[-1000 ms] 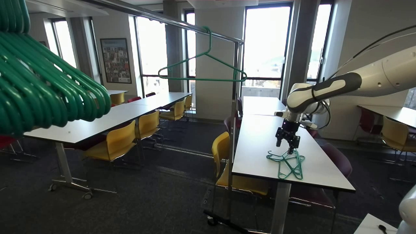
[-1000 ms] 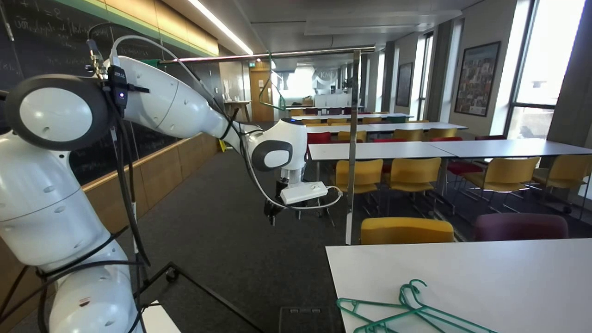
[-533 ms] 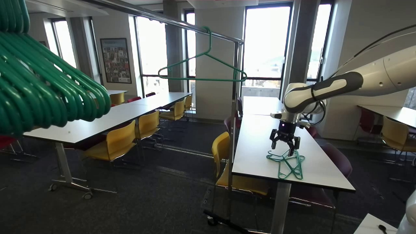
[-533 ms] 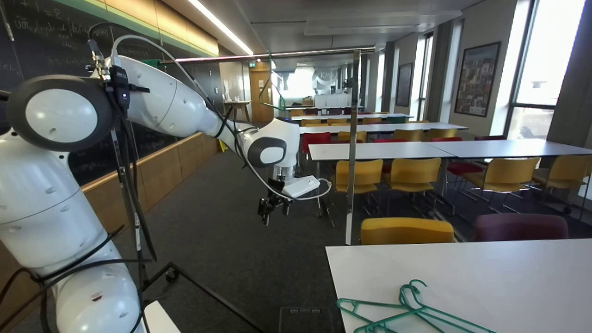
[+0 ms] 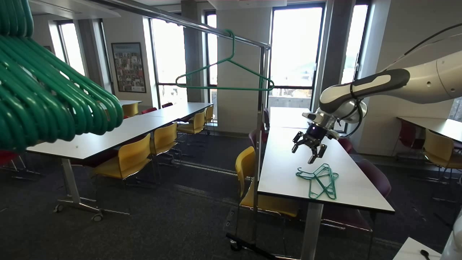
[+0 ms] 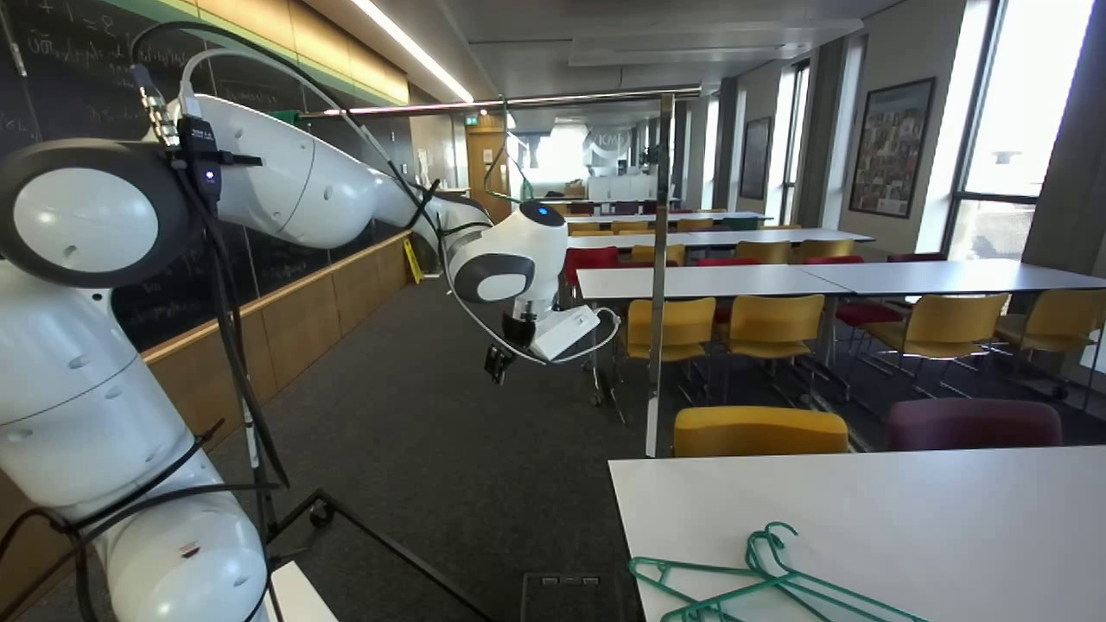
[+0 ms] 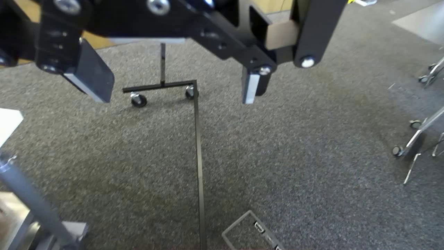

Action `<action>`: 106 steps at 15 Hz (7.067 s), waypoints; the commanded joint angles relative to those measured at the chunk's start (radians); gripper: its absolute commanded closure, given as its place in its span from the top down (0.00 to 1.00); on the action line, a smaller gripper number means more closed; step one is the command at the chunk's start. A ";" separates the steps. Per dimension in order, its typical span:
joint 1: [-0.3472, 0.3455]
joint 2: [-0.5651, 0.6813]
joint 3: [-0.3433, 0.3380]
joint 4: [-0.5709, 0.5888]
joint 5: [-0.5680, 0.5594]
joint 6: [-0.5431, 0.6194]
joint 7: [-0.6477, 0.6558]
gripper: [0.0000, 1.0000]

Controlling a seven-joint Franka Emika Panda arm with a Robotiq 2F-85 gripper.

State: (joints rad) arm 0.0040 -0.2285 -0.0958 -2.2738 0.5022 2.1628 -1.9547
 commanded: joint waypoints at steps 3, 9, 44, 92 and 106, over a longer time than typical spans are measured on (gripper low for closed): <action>0.016 -0.012 -0.076 0.033 0.330 -0.030 -0.142 1.00; -0.009 0.002 -0.053 0.025 0.328 -0.010 -0.137 1.00; -0.024 0.311 0.016 0.392 1.276 -0.504 -0.327 1.00; -0.021 0.368 0.054 0.519 1.373 -0.293 -0.287 1.00; -0.028 0.374 0.052 0.632 1.378 -0.268 -0.282 1.00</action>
State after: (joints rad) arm -0.0213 0.1276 -0.0499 -1.6893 1.8792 1.8876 -2.2572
